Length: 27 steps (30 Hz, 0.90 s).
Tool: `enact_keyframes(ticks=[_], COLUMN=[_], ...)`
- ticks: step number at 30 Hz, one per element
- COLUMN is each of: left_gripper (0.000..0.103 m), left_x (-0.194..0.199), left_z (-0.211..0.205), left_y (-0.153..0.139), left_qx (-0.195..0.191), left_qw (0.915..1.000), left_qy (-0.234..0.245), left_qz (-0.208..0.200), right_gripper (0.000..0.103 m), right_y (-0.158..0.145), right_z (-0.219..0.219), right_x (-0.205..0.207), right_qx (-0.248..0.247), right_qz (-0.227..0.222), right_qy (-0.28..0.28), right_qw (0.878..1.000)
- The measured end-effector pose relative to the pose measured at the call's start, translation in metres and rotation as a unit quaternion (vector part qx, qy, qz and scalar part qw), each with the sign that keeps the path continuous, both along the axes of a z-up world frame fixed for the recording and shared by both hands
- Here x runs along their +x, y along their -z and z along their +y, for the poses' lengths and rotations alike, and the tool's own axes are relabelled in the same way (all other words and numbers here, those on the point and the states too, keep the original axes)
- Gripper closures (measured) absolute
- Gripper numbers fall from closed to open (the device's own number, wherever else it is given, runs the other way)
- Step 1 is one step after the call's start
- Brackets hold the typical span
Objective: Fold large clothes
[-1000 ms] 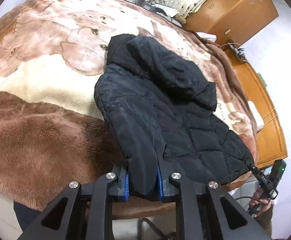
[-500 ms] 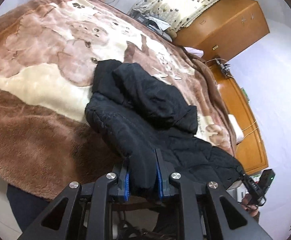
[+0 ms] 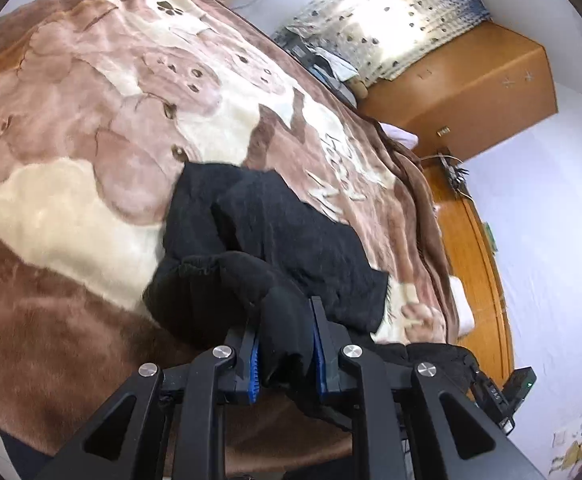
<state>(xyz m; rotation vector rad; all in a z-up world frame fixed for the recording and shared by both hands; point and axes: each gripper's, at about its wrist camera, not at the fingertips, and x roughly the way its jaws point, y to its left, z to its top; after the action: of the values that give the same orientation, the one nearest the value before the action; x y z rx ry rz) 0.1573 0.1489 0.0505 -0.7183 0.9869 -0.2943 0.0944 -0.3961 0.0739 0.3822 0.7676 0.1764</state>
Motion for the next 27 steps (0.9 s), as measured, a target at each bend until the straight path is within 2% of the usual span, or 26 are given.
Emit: enact_keyframes(ticks=[5, 14, 20, 23, 27], left_gripper=[0.082, 0.081, 0.080, 0.080, 0.075], left_x=[0.044, 0.125, 0.173, 0.196, 0.224], left_z=[0.005, 0.000, -0.003, -0.007, -0.006], left_y=[0.011, 0.033, 0.060, 0.076, 0.101], left_qx=[-0.009, 0.004, 0.006, 0.015, 0.002], left_qw=[0.9997, 0.9986, 0.9964, 0.9952, 0.9913], left_qy=[-0.016, -0.027, -0.040, -0.037, -0.050], left_qz=[0.018, 0.044, 0.074, 0.090, 0.122], right_gripper=[0.087, 0.086, 0.086, 0.085, 0.083], right_y=[0.004, 0.020, 0.039, 0.054, 0.073], right_z=[-0.003, 0.000, -0.003, -0.007, -0.009], right_x=[0.048, 0.122, 0.168, 0.194, 0.226], right_qx=[0.000, -0.011, 0.000, 0.016, 0.029], right_qz=[0.020, 0.046, 0.071, 0.095, 0.132], right_qy=[0.013, 0.020, 0.026, 0.036, 0.049], right_qw=[1.000, 0.999, 0.997, 0.995, 0.990])
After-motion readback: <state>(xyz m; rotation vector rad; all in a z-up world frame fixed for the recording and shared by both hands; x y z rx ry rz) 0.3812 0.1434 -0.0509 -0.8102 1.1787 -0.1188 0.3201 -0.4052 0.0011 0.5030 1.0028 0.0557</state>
